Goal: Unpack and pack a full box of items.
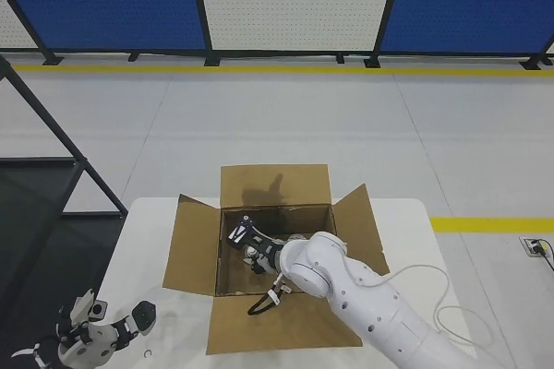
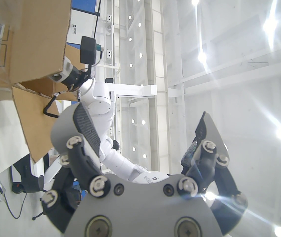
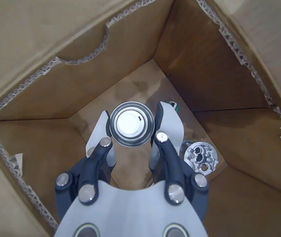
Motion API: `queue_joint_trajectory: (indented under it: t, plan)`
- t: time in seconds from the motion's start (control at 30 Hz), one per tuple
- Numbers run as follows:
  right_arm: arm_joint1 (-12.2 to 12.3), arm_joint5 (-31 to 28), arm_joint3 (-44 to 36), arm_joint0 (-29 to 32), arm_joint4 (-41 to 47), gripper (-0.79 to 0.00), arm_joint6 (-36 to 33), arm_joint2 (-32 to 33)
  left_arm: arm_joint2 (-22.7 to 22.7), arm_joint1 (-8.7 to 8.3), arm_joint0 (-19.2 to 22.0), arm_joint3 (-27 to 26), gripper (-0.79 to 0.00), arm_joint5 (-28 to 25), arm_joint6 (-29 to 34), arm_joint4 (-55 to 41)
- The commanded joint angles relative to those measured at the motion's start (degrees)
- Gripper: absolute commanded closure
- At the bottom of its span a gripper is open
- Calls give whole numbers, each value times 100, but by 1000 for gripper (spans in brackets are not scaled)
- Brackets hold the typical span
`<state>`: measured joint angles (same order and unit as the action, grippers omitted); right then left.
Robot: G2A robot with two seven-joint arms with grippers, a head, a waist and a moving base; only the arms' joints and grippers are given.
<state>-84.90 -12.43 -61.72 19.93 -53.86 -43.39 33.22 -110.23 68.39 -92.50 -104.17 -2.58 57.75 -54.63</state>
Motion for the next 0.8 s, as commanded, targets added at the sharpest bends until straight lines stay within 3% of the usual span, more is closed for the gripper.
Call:
queue_joint_trajectory:
  t: [0.0, 0.3, 0.77]
  plan:
    - [-72, -13, 224, -75, 71, 0, -25, -39, 0, 0, 0, 0, -785, 0, 0, 0]
    - [-394, 129, 914, -359, 228, 0, 51, -172, 0, 0, 0, 0, -785, 0, 0, 0]
    - [-411, 302, 989, -161, 46, 0, 224, -141, 0, 0, 0, 0, -785, 0, 0, 0]
